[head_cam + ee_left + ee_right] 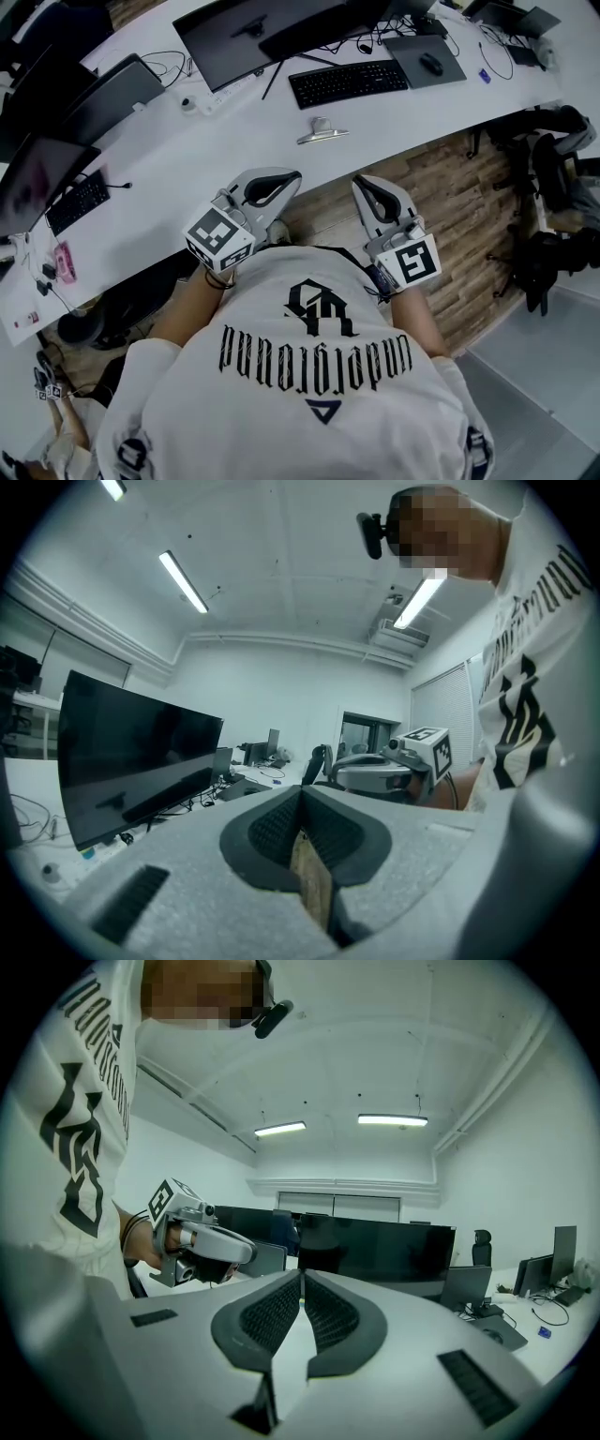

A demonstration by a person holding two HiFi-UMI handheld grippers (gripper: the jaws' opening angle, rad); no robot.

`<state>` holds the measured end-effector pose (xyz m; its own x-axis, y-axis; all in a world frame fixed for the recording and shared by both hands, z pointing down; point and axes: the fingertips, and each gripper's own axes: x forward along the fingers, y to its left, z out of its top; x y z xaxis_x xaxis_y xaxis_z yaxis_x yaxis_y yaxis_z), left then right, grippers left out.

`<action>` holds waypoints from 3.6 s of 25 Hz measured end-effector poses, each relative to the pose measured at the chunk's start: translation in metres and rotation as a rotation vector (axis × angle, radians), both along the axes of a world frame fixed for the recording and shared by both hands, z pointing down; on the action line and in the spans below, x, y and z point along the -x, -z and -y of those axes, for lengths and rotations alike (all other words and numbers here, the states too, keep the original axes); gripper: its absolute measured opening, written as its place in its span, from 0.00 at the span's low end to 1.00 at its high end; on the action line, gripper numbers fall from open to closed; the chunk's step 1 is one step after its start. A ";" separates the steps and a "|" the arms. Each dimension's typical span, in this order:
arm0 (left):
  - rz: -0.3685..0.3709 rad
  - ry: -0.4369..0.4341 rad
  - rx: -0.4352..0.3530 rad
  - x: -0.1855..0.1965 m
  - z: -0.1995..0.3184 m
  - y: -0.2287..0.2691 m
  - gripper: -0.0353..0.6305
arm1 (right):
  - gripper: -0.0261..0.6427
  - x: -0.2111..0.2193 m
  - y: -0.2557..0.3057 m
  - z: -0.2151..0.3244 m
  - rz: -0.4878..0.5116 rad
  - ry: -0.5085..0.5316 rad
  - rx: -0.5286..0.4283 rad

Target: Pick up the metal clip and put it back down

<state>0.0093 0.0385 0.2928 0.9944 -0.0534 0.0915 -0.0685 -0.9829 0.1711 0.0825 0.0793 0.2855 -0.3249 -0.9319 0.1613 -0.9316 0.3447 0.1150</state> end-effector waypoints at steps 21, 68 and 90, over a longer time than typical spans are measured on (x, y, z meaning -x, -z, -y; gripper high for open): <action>0.035 0.112 0.045 0.022 0.070 -0.026 0.07 | 0.07 -0.006 -0.041 0.080 -0.011 0.102 0.102; 0.308 0.333 0.298 -0.093 0.192 -0.232 0.07 | 0.21 -0.105 -0.297 0.230 -0.075 0.576 0.615; 0.376 0.331 0.369 -0.107 0.190 -0.299 0.07 | 0.19 -0.102 -0.379 0.232 -0.111 0.698 0.744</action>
<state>0.1160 -0.1515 0.5917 0.8268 -0.2515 0.5031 -0.4810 -0.7798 0.4006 0.1847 -0.1528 0.6645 -0.7044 -0.1924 0.6833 -0.4930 0.8252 -0.2758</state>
